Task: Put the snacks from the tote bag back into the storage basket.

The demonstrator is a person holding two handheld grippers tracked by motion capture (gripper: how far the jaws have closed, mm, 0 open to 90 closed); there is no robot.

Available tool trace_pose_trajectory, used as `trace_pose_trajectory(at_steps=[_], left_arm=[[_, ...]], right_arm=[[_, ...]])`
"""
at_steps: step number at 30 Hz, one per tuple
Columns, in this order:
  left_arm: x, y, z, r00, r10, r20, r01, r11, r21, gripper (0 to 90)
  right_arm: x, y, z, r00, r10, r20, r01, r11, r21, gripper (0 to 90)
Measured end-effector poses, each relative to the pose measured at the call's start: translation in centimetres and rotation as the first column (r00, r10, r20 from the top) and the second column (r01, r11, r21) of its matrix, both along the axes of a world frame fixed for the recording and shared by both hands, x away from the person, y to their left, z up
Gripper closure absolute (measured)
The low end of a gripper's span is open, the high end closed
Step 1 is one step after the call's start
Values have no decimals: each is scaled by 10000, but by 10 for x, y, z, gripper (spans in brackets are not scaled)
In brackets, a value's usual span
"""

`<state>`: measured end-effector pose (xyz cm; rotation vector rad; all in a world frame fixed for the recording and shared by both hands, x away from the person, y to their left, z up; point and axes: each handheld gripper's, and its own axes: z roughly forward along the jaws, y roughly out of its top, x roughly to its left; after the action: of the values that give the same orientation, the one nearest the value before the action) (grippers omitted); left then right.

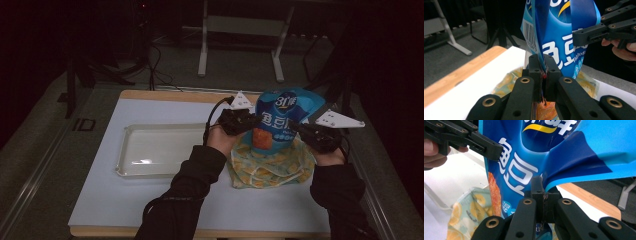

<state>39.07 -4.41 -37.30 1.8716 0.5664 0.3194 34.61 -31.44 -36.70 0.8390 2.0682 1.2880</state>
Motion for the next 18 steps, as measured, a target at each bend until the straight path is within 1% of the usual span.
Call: trace_pose_trajectory(at_steps=[3,4,6,7,9,10,11,14,15,18], left_arm=[[-2,2,11,10000,17,79,-17,10000,-83,883],[-2,3,14,9999,15,149,-14,10000,-85,883],[-3,4,19,9998,52,193,-50,9999,-108,883],[-4,5,22,9997,58,222,-55,9999,-128,883],[-5,7,27,9995,74,292,-71,9999,-95,883],[-6,9,32,9995,97,290,-92,9998,-153,883],[-6,9,32,9995,97,290,-92,9998,-153,883],[-8,13,38,9996,112,274,-107,9998,-173,883],[-9,14,41,9994,147,326,-142,9998,-150,883],[-11,19,46,9990,209,382,-204,9997,-140,883]], right_arm=[[-1,1,7,10000,-1,95,1,10000,-15,894],[-2,2,14,9997,20,233,-19,10000,-66,894],[-2,4,20,9997,22,253,-20,10000,-63,894],[-2,4,20,9997,22,253,-20,10000,-63,894],[-3,6,26,9995,29,317,-26,10000,-84,894],[-4,8,31,9994,23,360,-19,9999,-120,894],[-5,9,33,9993,39,383,-35,9999,-125,894],[-5,12,38,9992,55,400,-49,9999,-160,894],[-6,15,42,9990,97,435,-88,9997,-213,894],[-7,18,46,9988,105,486,-94,9997,-223,894]])
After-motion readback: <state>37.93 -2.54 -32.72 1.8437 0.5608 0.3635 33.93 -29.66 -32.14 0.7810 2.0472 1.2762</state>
